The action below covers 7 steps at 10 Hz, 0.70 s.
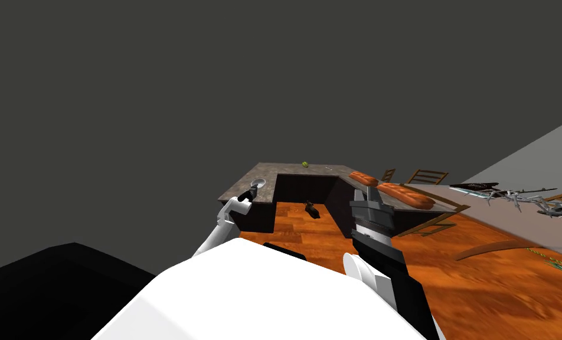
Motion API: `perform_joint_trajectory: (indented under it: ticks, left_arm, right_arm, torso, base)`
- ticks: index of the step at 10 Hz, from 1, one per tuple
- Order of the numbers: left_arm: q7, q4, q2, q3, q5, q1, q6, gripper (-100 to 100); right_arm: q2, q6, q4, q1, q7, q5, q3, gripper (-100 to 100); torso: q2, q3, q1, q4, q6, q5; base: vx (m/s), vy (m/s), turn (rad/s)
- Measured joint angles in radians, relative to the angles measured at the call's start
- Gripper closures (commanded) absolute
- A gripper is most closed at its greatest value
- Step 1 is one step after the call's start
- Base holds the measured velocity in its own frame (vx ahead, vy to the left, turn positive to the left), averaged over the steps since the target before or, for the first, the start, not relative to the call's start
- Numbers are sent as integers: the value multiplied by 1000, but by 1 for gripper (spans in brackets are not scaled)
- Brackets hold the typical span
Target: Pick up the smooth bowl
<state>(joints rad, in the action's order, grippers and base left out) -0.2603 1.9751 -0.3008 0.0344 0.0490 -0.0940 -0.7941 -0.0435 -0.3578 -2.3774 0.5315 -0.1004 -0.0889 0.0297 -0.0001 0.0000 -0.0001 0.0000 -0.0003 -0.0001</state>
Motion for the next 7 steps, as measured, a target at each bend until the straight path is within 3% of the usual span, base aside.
perform_joint_trajectory:
  ticks: [7]
  left_arm:
    - [-34, -41, -15, 51, -11, 65, -194, -100]
  right_arm:
    - [0, 0, 0, 0, 0, 0, 0, 0]
  torso:
    - [0, 0, 0, 0, 0, 0]
  base:
    - [6, -4, -59]
